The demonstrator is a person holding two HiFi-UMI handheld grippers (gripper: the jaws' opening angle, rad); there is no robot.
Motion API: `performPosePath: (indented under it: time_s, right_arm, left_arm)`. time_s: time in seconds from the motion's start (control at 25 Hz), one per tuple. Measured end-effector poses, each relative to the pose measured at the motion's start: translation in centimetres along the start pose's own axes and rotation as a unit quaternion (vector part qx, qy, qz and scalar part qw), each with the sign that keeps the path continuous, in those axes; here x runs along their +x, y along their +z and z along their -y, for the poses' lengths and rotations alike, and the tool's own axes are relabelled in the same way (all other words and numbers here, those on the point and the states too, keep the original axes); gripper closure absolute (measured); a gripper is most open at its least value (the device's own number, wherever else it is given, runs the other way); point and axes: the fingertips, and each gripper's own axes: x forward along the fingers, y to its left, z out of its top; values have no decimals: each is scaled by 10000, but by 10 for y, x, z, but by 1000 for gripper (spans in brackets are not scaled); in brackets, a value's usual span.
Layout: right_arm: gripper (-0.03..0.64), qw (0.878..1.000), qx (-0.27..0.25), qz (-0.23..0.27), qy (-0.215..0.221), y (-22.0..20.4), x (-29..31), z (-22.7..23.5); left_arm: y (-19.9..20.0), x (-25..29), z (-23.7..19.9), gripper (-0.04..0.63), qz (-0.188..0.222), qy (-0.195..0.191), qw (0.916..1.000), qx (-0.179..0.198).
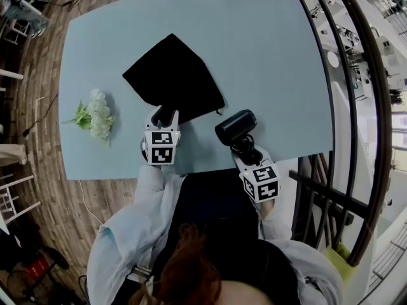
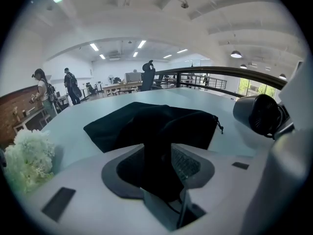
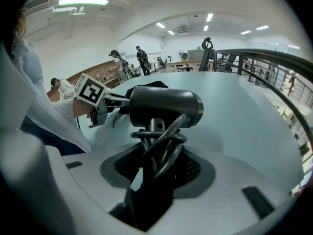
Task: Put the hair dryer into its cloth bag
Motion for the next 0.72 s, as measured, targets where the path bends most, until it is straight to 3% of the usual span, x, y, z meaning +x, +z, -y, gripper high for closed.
performPosePath:
  time_s: [0.36, 0.72]
  right_arm:
    - [423, 9999, -93, -23, 75, 1, 2, -7]
    - [423, 9990, -246, 88, 368, 8, 4, -20]
  left_arm:
    - [-2, 3, -3, 549, -115, -70, 9981, -593]
    - [39, -38, 10, 561, 614, -712, 9905, -1002]
